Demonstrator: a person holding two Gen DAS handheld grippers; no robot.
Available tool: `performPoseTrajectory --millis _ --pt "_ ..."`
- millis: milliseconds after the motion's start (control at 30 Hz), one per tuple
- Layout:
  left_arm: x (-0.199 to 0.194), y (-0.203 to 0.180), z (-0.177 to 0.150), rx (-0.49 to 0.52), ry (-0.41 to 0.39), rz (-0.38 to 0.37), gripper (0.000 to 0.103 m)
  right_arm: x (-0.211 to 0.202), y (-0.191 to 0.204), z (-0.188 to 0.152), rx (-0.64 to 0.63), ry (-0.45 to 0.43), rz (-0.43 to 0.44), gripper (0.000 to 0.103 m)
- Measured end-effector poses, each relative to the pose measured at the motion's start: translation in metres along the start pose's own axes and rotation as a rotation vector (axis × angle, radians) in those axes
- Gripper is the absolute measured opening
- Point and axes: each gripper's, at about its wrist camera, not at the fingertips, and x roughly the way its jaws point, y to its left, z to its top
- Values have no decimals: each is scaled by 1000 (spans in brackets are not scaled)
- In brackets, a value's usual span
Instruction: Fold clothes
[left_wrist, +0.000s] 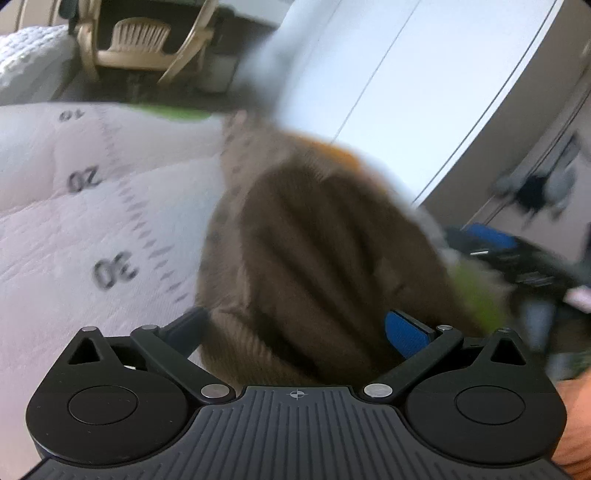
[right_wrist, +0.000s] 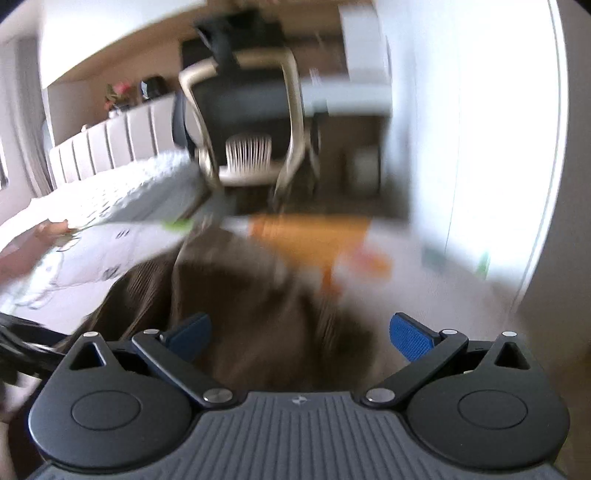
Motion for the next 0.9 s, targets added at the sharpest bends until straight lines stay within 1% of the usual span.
performPoseTrajectory --millis 33,67,100,200,233,267,300,333,433,500,533,600,633,667,733,767,833,867,900 --pt "-2 -4 2 6 -23 -29 103 11 0 1 -12 5 -16 87" --pt "0 -7 3 21 -24 -31 103 15 0 -1 17 23 7 69" --pt "3 -11 3 34 -26 -33 103 19 0 -3 51 43 34 58" --pt "5 -9 -7 4 -2 -20 103 29 1 -11 152 102 114 58" --pt "4 -6 -11 -4 6 -20 103 32 1 -13 185 122 141 59" --pt "0 -4 -15 -1 12 -20 103 36 2 -16 219 141 167 62" --pt "-4 -1 -18 1 19 -20 103 32 10 -19 246 162 220 64" --pt "-12 2 -23 4 27 -26 103 28 20 -25 243 179 259 65" --pt "-37 8 -38 18 58 -41 103 8 57 -39 196 214 332 66" --pt "-56 8 -50 49 73 -38 103 -6 75 -47 180 230 358 67" --pt "-68 10 -57 71 69 -18 103 -14 84 -51 166 234 365 68" --pt "-84 14 -61 88 48 47 103 -24 97 -57 110 214 339 73" --pt "-90 20 -63 70 44 98 103 -25 99 -59 97 207 333 75" --pt "-91 27 -64 38 52 130 103 -24 95 -59 124 213 354 81" --pt "-89 38 -70 -37 70 143 103 -20 86 -60 186 227 399 94" --pt "-88 43 -73 -73 79 150 103 -19 84 -59 199 235 421 103" --pt "-87 38 -78 -58 63 181 103 -17 79 -58 222 250 463 103" --pt "-86 36 -80 -50 55 196 103 -17 80 -58 220 253 462 103" --pt "-90 32 -80 -49 51 193 103 -19 82 -57 208 255 455 103"
